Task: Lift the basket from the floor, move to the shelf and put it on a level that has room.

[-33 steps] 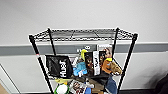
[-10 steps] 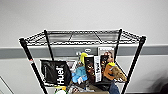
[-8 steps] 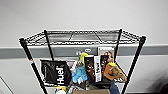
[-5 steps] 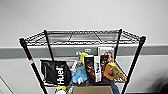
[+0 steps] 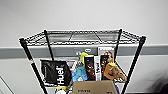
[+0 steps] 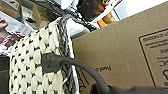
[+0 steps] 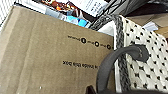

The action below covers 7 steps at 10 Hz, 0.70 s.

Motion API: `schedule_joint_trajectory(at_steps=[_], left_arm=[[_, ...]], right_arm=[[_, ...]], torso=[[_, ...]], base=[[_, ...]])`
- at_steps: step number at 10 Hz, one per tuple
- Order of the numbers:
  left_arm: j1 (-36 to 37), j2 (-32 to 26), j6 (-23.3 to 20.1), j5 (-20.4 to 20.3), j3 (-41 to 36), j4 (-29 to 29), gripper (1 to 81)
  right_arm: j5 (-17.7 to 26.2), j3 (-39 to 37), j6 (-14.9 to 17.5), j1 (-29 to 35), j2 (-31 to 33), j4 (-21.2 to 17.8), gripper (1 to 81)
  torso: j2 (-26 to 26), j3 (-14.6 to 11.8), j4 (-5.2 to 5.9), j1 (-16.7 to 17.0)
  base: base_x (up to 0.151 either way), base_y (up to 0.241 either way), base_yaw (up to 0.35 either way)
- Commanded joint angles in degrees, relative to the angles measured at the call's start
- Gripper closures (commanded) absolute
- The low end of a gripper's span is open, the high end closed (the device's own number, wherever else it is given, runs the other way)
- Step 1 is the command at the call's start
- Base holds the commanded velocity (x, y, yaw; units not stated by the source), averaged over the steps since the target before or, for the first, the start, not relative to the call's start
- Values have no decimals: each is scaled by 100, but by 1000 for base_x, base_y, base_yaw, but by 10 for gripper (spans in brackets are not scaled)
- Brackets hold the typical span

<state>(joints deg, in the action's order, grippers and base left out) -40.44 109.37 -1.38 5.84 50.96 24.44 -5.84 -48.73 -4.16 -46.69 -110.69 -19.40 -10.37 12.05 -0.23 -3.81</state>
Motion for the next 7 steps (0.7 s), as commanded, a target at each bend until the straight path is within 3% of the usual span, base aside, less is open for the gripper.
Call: schedule_joint_trajectory(at_steps=[1, 7], left_arm=[[1111, -424, 23, 128, -683, 87, 811], [2350, -890, 822, 418, -1035, 96, 811]], right_arm=[[74, 672, -59, 1024, 466, 59, 811], [311, 954, -85, 2026, 677, -644, 811]], torso=[[0, 0, 0, 0], [0, 0, 0, 0]], base=[[0, 0, 0], [0, 0, 0]])
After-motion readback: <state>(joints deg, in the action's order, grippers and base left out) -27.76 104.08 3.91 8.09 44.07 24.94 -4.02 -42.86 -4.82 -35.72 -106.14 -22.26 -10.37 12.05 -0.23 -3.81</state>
